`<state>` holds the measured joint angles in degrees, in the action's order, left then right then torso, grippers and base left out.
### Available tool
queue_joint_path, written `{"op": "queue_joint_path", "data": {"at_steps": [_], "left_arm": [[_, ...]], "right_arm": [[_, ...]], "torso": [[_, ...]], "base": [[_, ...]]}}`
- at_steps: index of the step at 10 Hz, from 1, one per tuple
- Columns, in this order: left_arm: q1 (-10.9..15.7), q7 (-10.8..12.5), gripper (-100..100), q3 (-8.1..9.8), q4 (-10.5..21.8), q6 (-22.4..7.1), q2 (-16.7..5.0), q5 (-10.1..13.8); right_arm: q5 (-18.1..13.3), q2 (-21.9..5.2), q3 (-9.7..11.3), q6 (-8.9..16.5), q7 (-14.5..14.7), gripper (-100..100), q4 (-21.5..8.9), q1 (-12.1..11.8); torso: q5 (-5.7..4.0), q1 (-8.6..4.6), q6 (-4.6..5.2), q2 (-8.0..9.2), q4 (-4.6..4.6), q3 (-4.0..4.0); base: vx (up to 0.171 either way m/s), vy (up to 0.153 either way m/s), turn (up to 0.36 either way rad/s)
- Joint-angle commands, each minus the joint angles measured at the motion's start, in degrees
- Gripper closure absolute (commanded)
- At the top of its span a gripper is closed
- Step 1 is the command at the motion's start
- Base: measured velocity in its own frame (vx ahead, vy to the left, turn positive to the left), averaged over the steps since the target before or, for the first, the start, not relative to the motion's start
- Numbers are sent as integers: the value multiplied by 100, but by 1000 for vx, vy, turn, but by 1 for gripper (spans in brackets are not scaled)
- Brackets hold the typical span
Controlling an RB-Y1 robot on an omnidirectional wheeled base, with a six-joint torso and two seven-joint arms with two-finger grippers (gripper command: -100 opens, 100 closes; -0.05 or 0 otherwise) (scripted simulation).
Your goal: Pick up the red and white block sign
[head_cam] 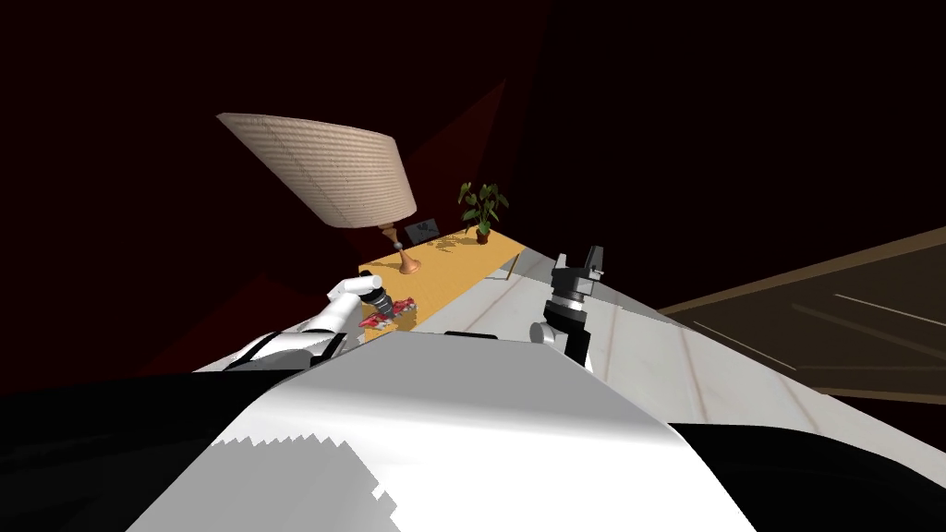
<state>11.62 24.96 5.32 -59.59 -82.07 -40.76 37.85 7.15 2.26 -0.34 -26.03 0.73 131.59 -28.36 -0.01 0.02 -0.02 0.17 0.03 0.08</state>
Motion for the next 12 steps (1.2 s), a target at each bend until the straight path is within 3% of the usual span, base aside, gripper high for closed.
{"op": "queue_joint_path", "data": {"at_steps": [1, 2, 3, 4, 5, 6, 10, 11, 12], "left_arm": [[286, -7, -100, -168, 286, 55, 88, -118], [358, -7, -100, -168, 288, 55, 88, -118], [590, -13, -100, -309, 530, 91, 157, -216], [650, -13, -100, -309, 530, 91, 157, -216], [550, -10, -100, -281, 453, 81, 147, -197], [558, -3, 100, -286, 454, 82, 151, -201], [557, -6, 100, -287, 453, 78, 152, -200], [557, -6, 0, -287, 453, 78, 152, -200], [358, -7, 100, -168, 288, 55, 88, -118]], "right_arm": [[0, 0, 0, 0, 0, 0, 0, 0], [0, 0, 0, 0, 0, 0, 0, 0], [0, 0, 0, 0, 0, 0, 0, 0], [0, 0, 0, 0, 0, 0, 0, 0], [0, 0, 0, 0, 0, 0, 0, 0], [0, 0, 0, 0, 0, 0, 0, 0], [0, 0, 0, 0, 0, 0, 0, 0], [0, 0, 0, 0, 0, 0, 0, 0], [0, 0, 0, 0, 0, 0, 0, 0]], "torso": [[0, 0, 0, 0, 0, 0], [1, 1, -1, 4, 0, 2], [0, 0, 0, 1, 0, 1], [1, 3, -1, 3, 0, 1], [1, 1, 0, 0, 0, 0], [0, -3, -1, -5, -1, -3], [-1, -5, -2, -11, -3, -6], [-1, -5, -2, -12, -3, -7], [-1, -5, -2, -12, -3, -7]], "base": [[-49, 20, 94], [-37, 16, 39], [-43, 27, 75], [-32, 20, 47], [-9, 6, 1], [0, 0, 0], [0, 0, 0], [0, 0, 0], [32, -16, -87]]}}
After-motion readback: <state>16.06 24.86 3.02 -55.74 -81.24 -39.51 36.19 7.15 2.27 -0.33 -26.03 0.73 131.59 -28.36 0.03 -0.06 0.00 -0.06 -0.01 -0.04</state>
